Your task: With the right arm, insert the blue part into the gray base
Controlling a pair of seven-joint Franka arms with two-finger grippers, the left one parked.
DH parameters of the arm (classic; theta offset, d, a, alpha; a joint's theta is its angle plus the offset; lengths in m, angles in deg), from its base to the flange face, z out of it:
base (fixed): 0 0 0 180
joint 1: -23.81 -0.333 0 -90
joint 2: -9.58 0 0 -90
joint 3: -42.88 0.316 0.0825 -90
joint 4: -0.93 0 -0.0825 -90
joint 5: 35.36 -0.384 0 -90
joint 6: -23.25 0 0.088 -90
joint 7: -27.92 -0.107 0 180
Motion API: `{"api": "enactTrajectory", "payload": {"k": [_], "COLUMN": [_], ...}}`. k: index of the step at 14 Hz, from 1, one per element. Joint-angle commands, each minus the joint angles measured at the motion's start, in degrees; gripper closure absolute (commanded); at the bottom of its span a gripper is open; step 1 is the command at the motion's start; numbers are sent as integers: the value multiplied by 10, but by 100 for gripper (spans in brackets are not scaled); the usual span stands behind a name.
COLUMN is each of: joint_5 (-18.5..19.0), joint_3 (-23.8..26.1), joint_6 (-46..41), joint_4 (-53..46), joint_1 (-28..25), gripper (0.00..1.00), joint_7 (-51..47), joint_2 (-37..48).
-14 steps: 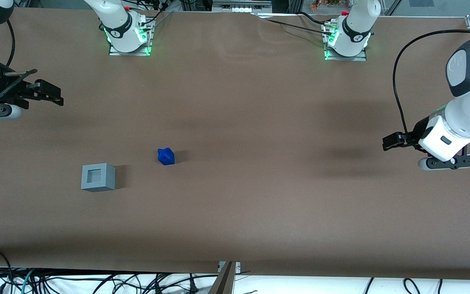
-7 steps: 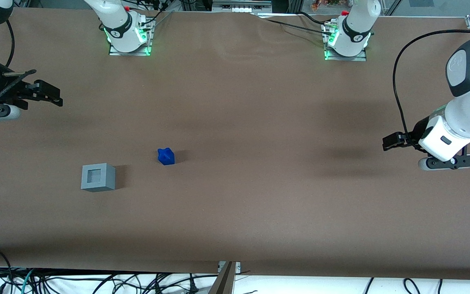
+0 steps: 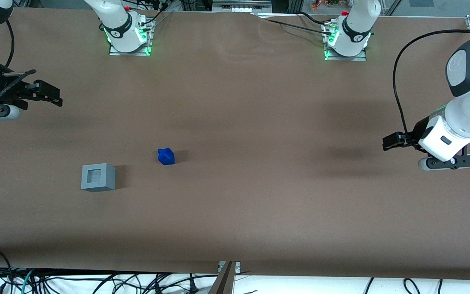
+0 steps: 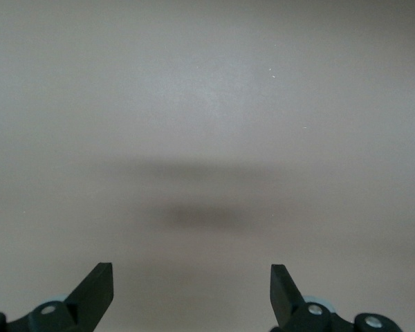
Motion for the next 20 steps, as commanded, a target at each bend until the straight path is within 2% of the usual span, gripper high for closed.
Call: {"api": "enactTrajectory", "payload": {"k": [1, 16, 20], "joint_5": [7, 8, 7], "joint_3": [-2, 1, 15], "joint_6": [-9, -11, -3], "joint_4": [-16, -16, -8], "joint_1": [-1, -1, -1], "gripper": [1, 1, 1], "joint_7": [8, 7, -1], "joint_2": [-6, -6, -9]}}
